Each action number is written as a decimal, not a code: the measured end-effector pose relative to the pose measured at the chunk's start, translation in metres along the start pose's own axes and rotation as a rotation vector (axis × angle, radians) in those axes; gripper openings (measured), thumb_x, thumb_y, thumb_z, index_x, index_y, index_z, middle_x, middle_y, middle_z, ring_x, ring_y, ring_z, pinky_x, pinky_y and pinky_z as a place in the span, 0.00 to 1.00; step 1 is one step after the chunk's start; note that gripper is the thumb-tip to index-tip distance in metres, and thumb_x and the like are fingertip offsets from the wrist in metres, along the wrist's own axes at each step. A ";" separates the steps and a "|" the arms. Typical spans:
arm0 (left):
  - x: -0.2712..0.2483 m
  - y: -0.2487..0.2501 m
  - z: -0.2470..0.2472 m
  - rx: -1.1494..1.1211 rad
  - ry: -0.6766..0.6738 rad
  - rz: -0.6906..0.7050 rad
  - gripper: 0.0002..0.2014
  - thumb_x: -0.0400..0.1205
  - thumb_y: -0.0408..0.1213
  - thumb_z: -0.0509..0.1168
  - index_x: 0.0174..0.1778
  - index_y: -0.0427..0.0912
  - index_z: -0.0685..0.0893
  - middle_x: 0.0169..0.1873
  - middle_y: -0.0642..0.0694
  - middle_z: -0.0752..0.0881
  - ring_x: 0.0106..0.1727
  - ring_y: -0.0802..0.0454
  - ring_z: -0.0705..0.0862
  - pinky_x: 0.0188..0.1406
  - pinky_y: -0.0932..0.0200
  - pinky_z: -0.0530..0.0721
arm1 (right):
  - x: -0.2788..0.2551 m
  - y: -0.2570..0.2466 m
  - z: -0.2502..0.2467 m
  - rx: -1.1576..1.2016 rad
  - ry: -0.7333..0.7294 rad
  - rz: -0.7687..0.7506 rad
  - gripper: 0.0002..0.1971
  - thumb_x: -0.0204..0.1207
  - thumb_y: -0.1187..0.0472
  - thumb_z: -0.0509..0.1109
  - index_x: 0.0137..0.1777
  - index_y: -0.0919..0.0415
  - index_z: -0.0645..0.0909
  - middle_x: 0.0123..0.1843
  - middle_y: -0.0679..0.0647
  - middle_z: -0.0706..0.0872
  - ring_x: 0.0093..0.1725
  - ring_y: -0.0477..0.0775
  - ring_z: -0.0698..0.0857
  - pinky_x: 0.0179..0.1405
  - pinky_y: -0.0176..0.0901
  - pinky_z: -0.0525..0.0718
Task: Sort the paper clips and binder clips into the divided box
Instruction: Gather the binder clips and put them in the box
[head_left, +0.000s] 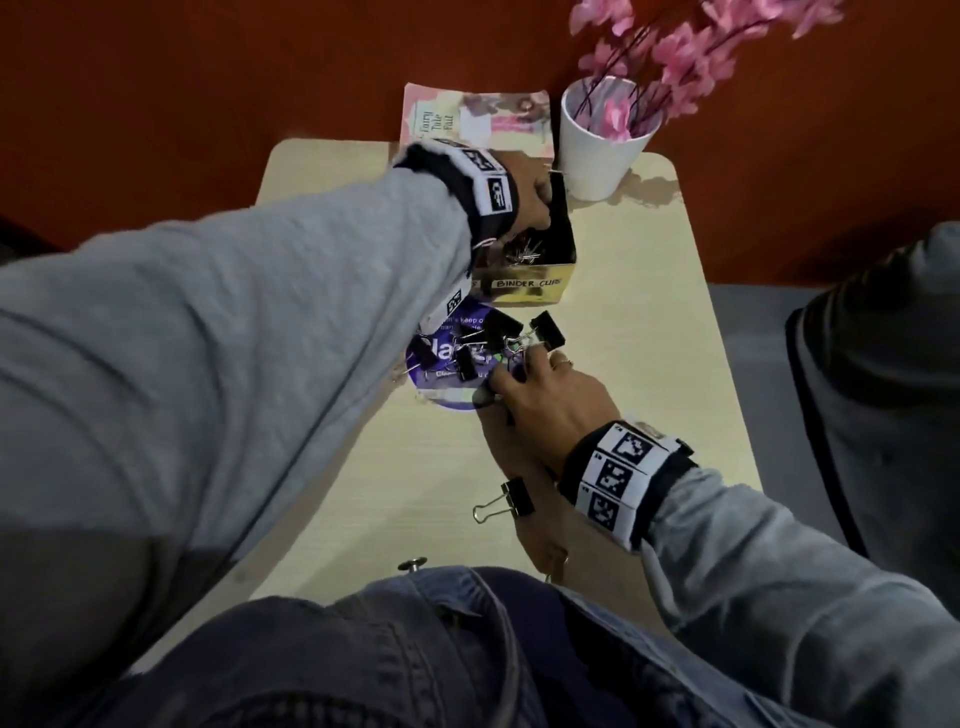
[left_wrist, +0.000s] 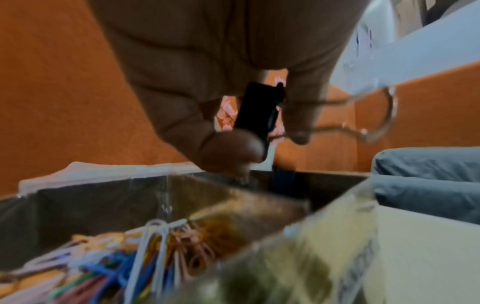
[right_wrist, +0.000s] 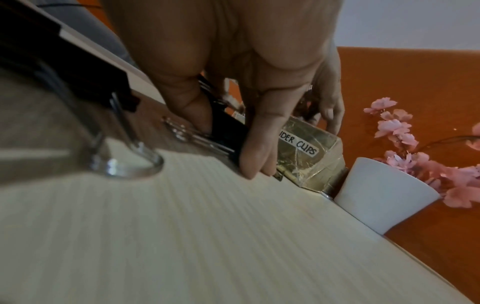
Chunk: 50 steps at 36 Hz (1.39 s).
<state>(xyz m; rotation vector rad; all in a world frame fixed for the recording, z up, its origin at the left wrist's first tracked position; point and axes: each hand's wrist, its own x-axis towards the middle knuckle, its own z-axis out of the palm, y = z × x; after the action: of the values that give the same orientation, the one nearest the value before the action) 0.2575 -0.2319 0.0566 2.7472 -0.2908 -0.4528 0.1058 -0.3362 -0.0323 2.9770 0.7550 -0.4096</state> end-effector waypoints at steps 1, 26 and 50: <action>0.004 -0.001 0.003 0.023 -0.022 -0.006 0.15 0.80 0.45 0.65 0.60 0.43 0.82 0.59 0.43 0.84 0.52 0.48 0.79 0.46 0.60 0.73 | 0.000 -0.002 -0.001 0.021 0.005 0.012 0.32 0.75 0.46 0.35 0.71 0.56 0.70 0.64 0.68 0.74 0.58 0.71 0.80 0.35 0.53 0.77; -0.102 -0.088 0.085 0.207 -0.145 -0.165 0.46 0.65 0.61 0.73 0.78 0.66 0.59 0.75 0.43 0.62 0.72 0.36 0.65 0.63 0.44 0.76 | 0.030 0.048 -0.048 0.675 0.259 0.258 0.11 0.70 0.75 0.68 0.42 0.58 0.83 0.42 0.58 0.87 0.39 0.56 0.87 0.47 0.42 0.88; -0.089 -0.070 0.091 0.213 -0.194 -0.072 0.12 0.75 0.46 0.68 0.46 0.48 0.72 0.59 0.40 0.72 0.44 0.39 0.82 0.40 0.52 0.80 | 0.027 0.050 -0.062 0.139 0.088 0.041 0.23 0.69 0.48 0.75 0.64 0.51 0.78 0.65 0.55 0.77 0.59 0.60 0.82 0.54 0.50 0.81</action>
<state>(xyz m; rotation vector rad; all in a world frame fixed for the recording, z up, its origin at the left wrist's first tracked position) 0.1538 -0.1721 -0.0255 2.9320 -0.3044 -0.7503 0.1670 -0.3614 0.0189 3.1526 0.6986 -0.3447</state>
